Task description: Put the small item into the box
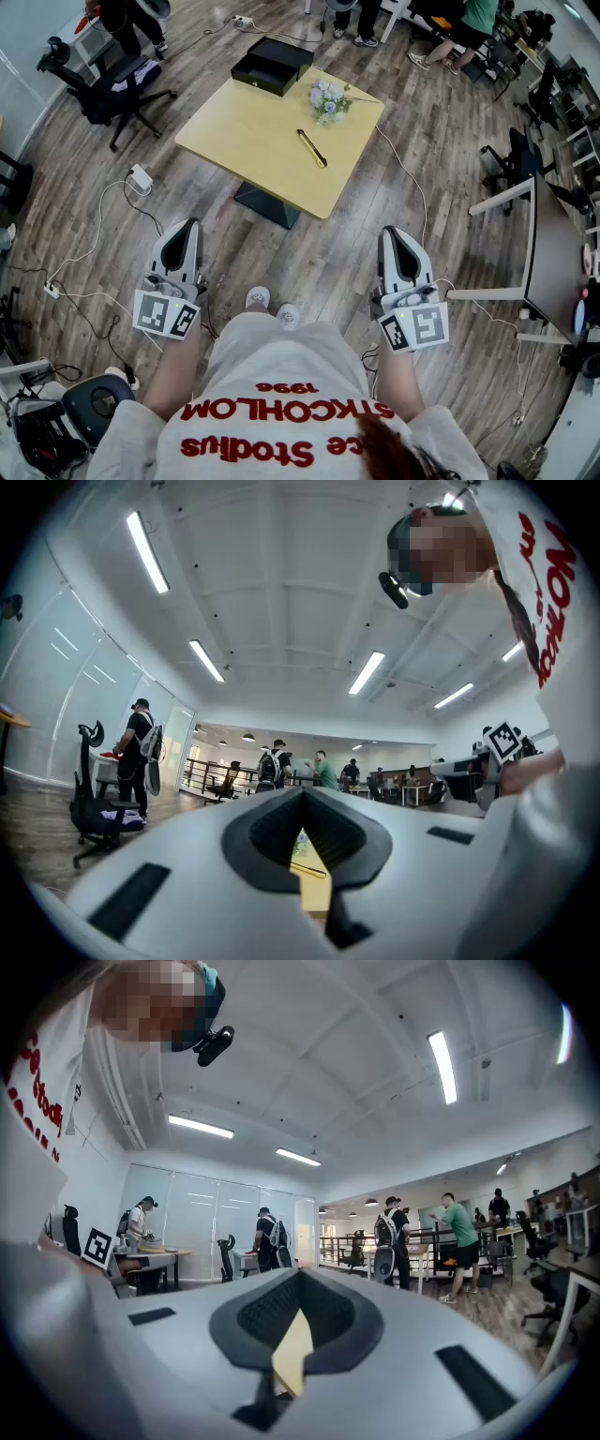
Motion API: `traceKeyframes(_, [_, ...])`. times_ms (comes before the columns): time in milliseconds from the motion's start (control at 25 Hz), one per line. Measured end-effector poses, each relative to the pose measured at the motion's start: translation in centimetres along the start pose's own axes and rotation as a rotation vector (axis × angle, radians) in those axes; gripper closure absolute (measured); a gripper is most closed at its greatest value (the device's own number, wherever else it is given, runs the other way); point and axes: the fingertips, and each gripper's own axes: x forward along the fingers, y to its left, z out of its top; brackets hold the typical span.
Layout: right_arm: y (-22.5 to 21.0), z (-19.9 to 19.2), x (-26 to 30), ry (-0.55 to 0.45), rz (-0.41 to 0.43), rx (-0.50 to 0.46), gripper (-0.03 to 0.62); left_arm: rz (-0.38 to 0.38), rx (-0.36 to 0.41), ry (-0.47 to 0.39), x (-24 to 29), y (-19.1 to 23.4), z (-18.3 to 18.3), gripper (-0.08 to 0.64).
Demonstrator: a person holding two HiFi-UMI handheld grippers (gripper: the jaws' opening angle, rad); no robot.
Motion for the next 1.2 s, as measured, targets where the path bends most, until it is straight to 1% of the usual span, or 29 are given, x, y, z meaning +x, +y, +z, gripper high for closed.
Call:
traceKeyframes(280, [0.1,-0.1,-0.9,-0.009,0.018,0.001,0.589,0.003,-0.001,-0.006,-0.3,-1.0,-0.2,0.558])
traceKeyframes(680, [-0.4,-0.1,-0.6,-0.019,0.026,0.037,0.589,0.006,0.001,0.0,0.7,-1.1,-0.3,0.558])
traceKeyframes(920, [-1.5,-0.6,2.2,-0.01,0.017,0.05,0.589,-0.007,-0.011,0.004,3.6,0.4,-1.1,0.558])
traceKeyframes(1200, [-3.3,-0.4,8.1,0.002,0.011,0.044,0.589,-0.048,-0.011,-0.004,9.9,3.1,-1.2,0.558])
